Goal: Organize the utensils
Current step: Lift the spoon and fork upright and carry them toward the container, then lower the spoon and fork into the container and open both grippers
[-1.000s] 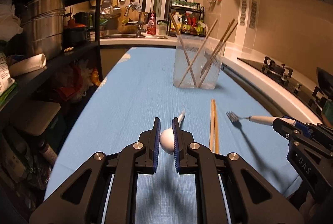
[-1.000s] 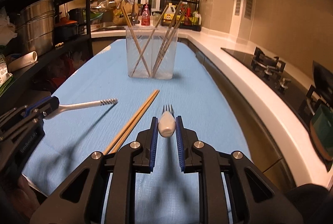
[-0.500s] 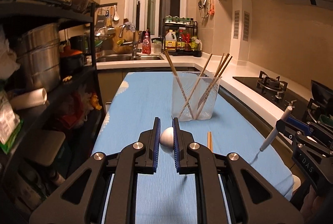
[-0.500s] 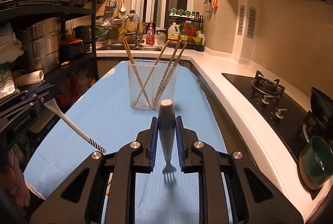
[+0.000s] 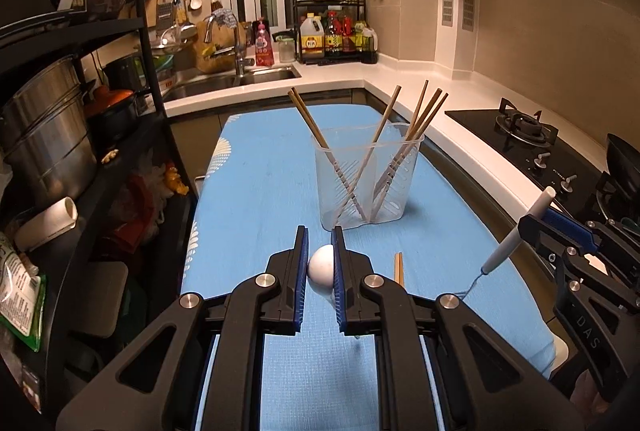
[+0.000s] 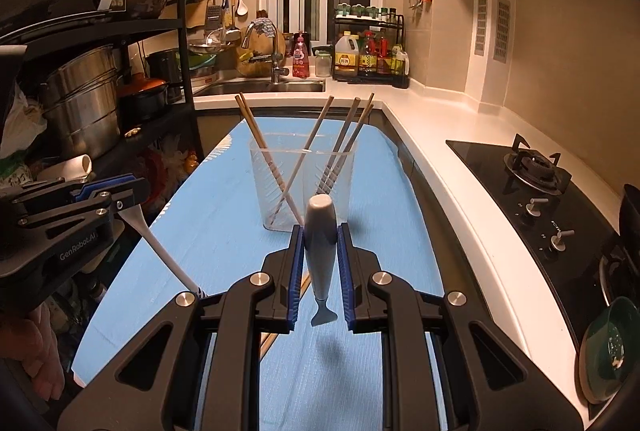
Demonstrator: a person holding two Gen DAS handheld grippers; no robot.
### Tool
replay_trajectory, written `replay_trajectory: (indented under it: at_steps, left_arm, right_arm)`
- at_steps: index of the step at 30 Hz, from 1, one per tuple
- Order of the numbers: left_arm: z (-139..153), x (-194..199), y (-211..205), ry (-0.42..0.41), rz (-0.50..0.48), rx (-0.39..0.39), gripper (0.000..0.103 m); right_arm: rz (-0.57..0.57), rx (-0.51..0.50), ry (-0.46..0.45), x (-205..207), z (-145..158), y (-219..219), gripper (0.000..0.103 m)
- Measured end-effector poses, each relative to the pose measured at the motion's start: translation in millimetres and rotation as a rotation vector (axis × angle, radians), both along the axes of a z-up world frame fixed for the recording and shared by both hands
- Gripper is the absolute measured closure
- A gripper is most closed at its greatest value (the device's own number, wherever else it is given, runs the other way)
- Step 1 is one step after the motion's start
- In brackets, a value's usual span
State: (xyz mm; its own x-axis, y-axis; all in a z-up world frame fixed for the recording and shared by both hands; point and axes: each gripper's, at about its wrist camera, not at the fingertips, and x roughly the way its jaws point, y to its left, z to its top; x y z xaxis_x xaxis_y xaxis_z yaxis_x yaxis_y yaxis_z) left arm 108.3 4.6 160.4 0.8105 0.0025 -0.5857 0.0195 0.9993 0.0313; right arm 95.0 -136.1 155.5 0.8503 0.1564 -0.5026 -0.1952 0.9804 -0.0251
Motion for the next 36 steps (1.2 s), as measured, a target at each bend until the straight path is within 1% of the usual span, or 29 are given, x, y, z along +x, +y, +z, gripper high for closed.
replay_trajectory:
  at_steps: [6,10,13,17,21,25,27,29,32,36]
  left_arm:
    - [9,17,0,0.035,0.002,0.002,0.091]
    - [19,28,0,0.040,-0.007,0.009,0.091]
    - [32,39,3,0.036,-0.011,0.007,0.091]
    - [59,59,8,0.017,-0.016,-0.001,0.091]
    - [94,85,11,-0.032,-0.014,-0.013,0.091]
    - [119,112,10,-0.084,-0.010,-0.016,0.091]
    - [125,125,8,-0.096,-0.010,-0.024,0.091]
    - [125,139,5,-0.100,-0.011,-0.026,0.091]
    - [113,158,1,-0.089,-0.008,-0.012,0.091]
    - [89,182,1,-0.040,-0.002,-0.006,0.091]
  right_arm:
    - [0.009,-0.003,0.012,15,18,4,0.086]
    - [0.011,0.011,0.023,30,40,3,0.086]
    - [0.017,0.023,0.017,45,63,4,0.086]
    - [0.045,0.029,-0.016,66,98,10,0.086]
    - [0.064,0.033,-0.070,89,133,19,0.086]
    - [0.073,0.027,-0.110,115,153,30,0.086]
    - [0.072,0.028,-0.108,131,155,33,0.086]
    - [0.070,0.030,-0.099,146,150,33,0.087]
    - [0.064,0.034,-0.076,166,137,33,0.087]
    - [0.067,0.031,-0.046,186,118,34,0.087]
